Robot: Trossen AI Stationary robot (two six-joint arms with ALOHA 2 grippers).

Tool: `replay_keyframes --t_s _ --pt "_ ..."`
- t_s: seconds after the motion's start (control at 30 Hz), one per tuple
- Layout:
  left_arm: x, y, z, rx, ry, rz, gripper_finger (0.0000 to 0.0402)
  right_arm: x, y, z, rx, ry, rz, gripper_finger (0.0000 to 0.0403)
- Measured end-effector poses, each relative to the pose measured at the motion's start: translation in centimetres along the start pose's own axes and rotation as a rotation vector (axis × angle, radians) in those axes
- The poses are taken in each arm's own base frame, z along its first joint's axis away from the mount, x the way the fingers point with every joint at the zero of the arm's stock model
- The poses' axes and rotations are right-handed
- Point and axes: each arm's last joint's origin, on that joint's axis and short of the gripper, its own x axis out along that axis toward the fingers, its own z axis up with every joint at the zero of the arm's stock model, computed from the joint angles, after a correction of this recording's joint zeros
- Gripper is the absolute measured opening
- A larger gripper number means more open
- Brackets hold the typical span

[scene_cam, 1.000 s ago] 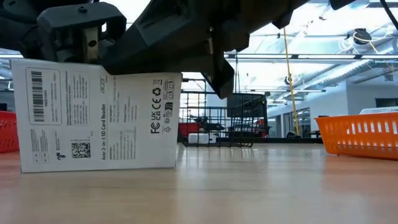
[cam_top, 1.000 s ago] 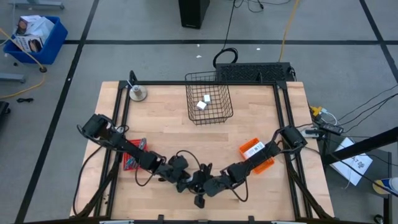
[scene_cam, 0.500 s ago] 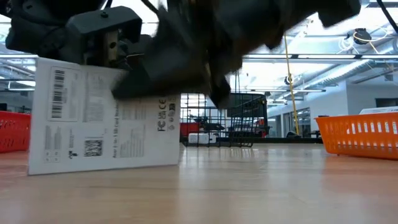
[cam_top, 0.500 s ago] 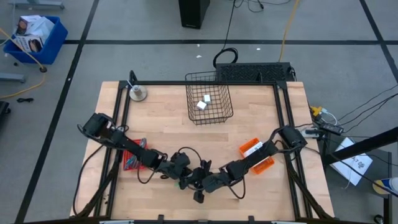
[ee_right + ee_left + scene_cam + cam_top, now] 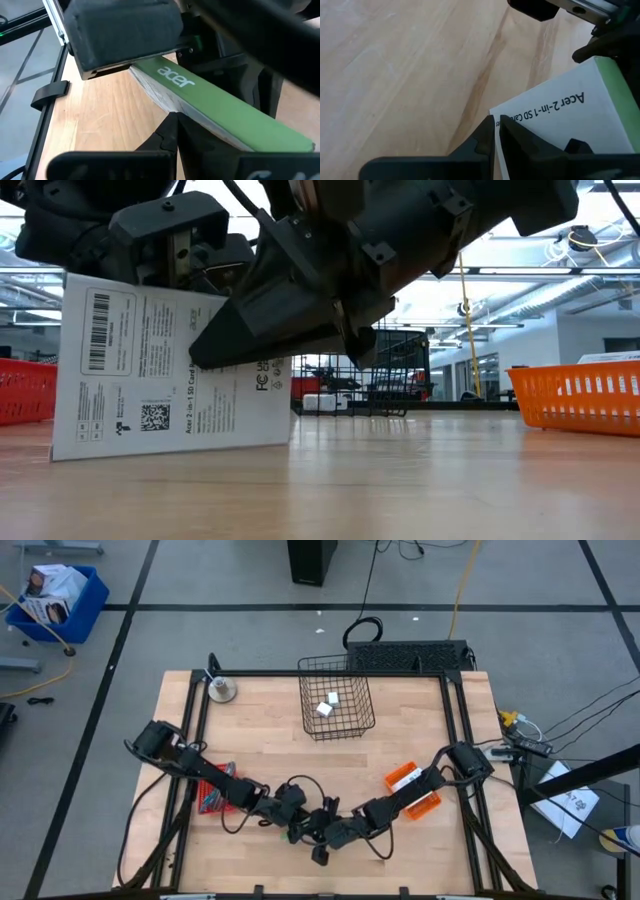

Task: Pick and place items into bin
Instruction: Put the card reader box into the orange basket

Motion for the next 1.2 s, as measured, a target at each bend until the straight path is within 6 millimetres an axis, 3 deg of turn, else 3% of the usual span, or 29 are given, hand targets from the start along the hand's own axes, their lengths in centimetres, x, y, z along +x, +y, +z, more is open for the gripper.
replay_keyframes --t_s 0.67,1.07,1.2 --pt "0.0 0.8 -0.1 -0.023 0.047 0.056 0.0035 -0.6 0.6 0.5 -0.073 0.017 0.072 0.0" --pt "0.1 0.9 -0.1 -0.02 0.043 0.066 0.0035 -6.0 2.0 3.4 -0.39 0.05 0.097 0.0" --pt "0.1 0.9 -0.1 -0.022 0.043 0.068 0.0035 -6.7 1.9 3.8 -0.444 0.06 0.103 0.001"
